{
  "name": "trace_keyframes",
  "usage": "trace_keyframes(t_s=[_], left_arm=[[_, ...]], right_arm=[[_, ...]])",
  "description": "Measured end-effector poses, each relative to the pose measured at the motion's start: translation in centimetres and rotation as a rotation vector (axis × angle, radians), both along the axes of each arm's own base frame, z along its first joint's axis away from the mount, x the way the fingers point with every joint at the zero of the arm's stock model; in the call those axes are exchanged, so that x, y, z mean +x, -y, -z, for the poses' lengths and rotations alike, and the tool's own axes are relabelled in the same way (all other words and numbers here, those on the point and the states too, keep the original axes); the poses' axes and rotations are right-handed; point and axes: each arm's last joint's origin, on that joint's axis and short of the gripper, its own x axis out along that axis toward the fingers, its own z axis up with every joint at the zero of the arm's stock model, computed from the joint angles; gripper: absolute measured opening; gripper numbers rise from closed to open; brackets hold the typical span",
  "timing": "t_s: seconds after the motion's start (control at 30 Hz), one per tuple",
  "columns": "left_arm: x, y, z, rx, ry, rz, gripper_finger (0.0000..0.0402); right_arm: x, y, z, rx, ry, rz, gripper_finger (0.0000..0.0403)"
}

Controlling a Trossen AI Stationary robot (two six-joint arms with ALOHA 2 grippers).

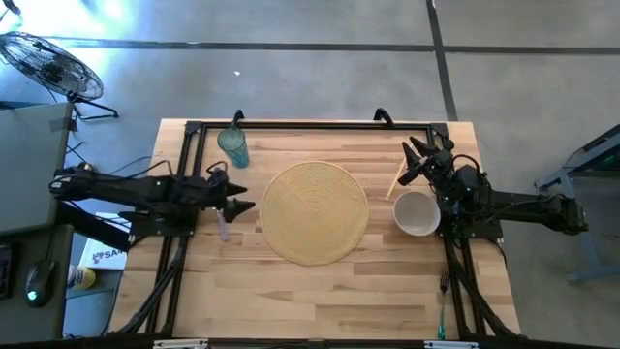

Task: Pick & Place Utensil
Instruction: Put the blue cup on the brown tablemat

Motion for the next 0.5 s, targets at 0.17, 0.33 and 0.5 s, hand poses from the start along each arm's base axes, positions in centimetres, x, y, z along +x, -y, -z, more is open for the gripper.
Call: trace_keyframes(t_s=[0.17,0.33,0.5], left_arm=[[-0.3,0.1,-1.9,-0.082,-0.104,0.003,0.0376],[-0.3,0.0,-1.5,-0.057,-0.180,-0.048,0.0376],[-0.5,-0.5,-0.5,-0.015,-0.279,-0.222,0.0377]], right_arm=[[0.0,0.0,0.0,0.000,0.000,0.000,0.0129],[0.0,0.0,0.0,0.000,0.000,0.000,0.0129],[0.0,0.0,0.0,0.000,0.000,0.000,0.0129]])
